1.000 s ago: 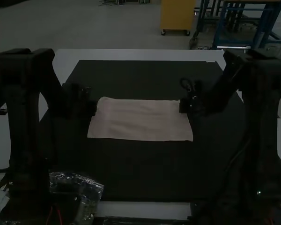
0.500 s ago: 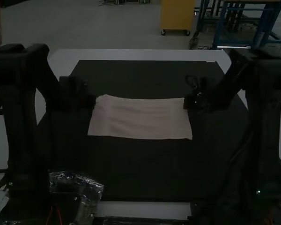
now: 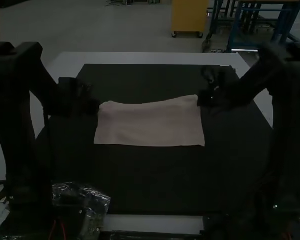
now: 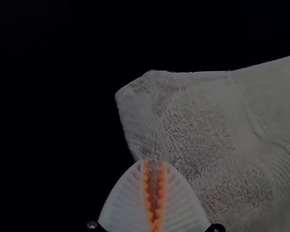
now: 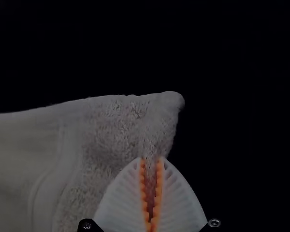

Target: Fold the towel.

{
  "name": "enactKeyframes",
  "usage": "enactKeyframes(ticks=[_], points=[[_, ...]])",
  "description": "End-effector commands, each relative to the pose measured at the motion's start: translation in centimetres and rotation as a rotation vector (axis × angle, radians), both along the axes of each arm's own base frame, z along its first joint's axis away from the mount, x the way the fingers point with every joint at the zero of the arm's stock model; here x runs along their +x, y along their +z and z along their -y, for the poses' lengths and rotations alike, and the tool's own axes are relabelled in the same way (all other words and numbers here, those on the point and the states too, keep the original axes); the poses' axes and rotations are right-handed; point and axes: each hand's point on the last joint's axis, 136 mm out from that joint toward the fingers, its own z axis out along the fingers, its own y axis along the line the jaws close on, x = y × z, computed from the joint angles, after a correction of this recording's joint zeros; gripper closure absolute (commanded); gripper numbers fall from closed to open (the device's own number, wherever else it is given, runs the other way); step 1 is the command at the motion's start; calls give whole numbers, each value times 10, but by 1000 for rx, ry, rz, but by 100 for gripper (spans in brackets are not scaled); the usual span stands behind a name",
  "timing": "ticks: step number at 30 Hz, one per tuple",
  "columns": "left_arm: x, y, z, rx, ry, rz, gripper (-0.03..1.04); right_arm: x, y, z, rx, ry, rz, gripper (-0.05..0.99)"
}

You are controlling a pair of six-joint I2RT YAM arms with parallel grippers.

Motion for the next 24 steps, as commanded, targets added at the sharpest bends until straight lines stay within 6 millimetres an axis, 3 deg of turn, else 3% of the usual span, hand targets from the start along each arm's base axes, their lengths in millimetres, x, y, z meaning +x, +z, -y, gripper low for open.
enactKeyframes(ticks=[1, 6, 16, 24], points=[[-6, 11, -5, 37, -16, 26, 99, 2, 30, 2, 41, 4, 38, 96], [-16, 18, -4, 60, -32, 26, 99, -13, 36, 3, 39, 9, 27, 96], [-31, 37, -3, 77, -39, 38, 99, -54, 22, 8, 32, 28, -67, 96], [-54, 33, -3, 101, -61, -22, 99, -84, 18, 9, 23, 47, -96, 96]])
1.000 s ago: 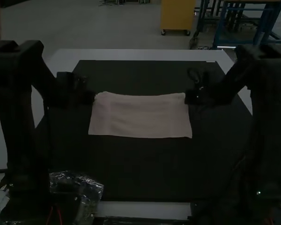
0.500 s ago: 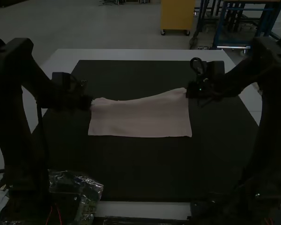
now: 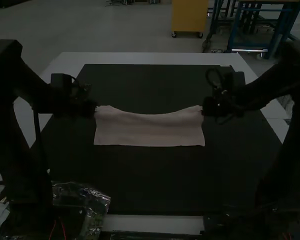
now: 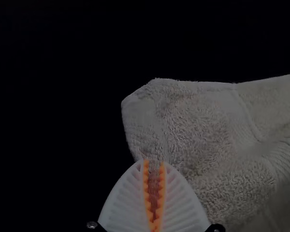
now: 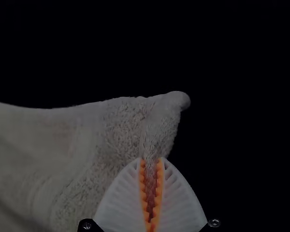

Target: Fold the towel.

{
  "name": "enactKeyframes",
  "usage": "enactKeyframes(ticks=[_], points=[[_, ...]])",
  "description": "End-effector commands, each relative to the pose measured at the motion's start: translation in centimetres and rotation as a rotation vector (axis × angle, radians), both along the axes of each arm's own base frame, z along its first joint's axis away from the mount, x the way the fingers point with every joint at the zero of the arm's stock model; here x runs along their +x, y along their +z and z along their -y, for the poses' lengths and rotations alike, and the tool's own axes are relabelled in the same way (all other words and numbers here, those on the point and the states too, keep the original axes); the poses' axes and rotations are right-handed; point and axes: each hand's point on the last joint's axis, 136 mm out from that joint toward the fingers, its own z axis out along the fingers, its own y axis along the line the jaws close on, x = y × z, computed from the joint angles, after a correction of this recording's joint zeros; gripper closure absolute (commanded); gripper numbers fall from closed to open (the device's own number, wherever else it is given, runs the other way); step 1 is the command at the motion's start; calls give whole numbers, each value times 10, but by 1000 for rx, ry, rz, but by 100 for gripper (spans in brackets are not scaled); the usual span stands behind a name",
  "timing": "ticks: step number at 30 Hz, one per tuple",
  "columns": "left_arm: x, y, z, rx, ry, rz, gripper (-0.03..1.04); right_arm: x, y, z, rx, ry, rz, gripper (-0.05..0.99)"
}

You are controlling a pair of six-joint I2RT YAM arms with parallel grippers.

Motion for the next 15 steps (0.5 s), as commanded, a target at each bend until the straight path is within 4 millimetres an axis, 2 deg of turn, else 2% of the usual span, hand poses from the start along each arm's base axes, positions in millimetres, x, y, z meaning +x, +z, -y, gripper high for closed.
enactKeyframes(ticks=[1, 10, 15], points=[[-6, 9, -6, 31, -9, 24, 99, -6, 14, 6, 8, 2, 33, 96], [-25, 22, -16, 44, 18, 51, 99, -42, 9, 11, 7, 6, -2, 96], [-36, 21, -16, 47, 23, 32, 98, -61, 4, 12, 7, 10, -23, 96]])
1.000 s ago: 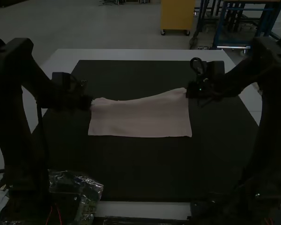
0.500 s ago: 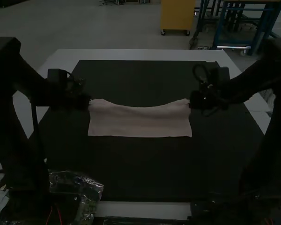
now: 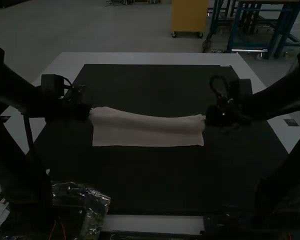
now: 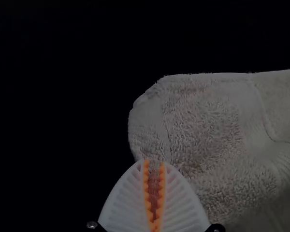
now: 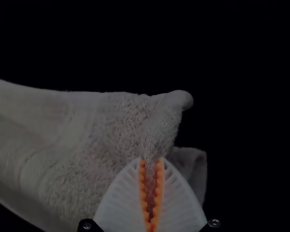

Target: Fold the towel.

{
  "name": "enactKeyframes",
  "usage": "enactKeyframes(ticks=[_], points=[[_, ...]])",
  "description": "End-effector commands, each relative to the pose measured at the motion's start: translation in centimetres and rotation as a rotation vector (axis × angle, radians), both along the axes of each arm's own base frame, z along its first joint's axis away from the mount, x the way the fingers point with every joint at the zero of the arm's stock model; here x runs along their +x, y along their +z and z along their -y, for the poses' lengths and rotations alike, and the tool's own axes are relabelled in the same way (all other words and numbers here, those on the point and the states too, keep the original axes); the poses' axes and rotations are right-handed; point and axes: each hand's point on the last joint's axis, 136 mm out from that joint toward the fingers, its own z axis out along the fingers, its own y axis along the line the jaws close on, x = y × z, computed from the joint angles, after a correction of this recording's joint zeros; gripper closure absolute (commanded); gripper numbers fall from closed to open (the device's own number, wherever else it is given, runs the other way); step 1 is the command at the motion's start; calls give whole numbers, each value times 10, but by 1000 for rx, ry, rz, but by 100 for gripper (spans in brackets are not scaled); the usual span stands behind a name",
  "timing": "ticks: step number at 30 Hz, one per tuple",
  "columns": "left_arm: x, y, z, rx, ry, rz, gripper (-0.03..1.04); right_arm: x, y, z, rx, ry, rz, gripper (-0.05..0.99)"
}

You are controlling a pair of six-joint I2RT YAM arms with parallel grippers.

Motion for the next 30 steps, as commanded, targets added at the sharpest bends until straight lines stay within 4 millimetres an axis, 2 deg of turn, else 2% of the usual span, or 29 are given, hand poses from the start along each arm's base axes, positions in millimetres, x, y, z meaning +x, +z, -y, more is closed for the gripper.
enactKeyframes(ticks=[1, 9, 18, 19, 20, 23, 24, 27, 30], points=[[-6, 3, -7, 22, 9, 5, 98, -6, 7, 7, 2, -7, 20, 96], [-33, -7, -3, 30, 9, -18, 98, -25, -7, 10, -4, -8, -6, 96], [-54, -30, -10, 71, 57, -11, 98, -19, -31, 15, -49, -16, -3, 95], [-56, -33, -10, 73, 61, -10, 98, -18, -33, 16, -53, -20, -3, 91], [-56, -33, -11, 77, 65, -2, 97, -15, -34, 16, -55, -23, 2, 81], [-60, -35, -11, 80, 67, 21, 64, -14, -40, 17, -60, -30, -11, 59], [-60, -35, -11, 81, 68, 30, 59, -13, -41, 17, -58, -31, -15, 52], [-61, -35, -11, 78, 71, 38, 25, -11, -41, 16, -57, -32, -16, 16], [-62, -36, -12, 75, 74, 32, 4, -8, -37, 14, -52, -23, -11, 3]])
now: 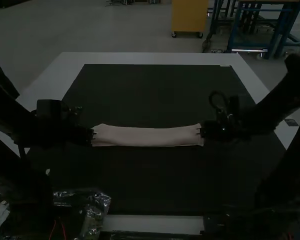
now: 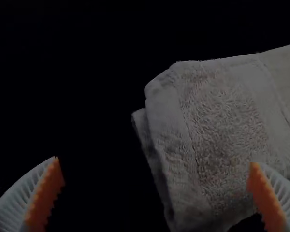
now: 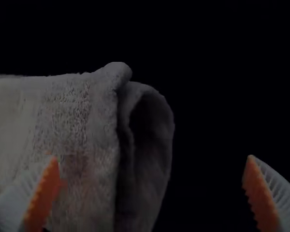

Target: Fold the towel.

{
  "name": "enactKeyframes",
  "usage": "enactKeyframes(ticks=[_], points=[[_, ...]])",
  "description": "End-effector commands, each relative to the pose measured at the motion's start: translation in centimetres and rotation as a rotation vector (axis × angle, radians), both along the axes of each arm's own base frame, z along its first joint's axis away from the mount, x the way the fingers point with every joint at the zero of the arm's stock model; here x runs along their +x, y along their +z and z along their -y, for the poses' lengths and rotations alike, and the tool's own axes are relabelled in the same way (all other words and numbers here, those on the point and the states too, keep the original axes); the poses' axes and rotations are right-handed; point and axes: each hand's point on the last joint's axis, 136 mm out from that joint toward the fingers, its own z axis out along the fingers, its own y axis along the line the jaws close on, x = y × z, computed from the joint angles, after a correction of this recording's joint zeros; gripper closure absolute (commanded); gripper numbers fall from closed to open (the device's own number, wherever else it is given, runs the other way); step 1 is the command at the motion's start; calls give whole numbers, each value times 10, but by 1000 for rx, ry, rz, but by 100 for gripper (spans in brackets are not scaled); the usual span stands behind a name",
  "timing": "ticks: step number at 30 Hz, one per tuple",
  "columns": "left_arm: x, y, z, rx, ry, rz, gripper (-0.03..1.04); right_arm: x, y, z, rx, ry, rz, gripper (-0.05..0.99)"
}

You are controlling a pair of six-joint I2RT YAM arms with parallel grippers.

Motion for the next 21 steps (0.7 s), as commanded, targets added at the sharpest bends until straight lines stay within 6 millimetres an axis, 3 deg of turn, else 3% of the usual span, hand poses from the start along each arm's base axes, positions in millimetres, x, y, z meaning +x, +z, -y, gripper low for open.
enactKeyframes(ticks=[1, 12, 21], points=[[3, 9, -4, 0, 13, 31, 4, 15, 13, 1, 8, -4, 38, 3], [13, 25, -2, -128, 40, 58, 4, 19, 19, -11, 30, 5, 36, 3], [17, 31, -2, -172, 53, 56, 4, 11, 0, -21, 8, 47, -3, 3]])
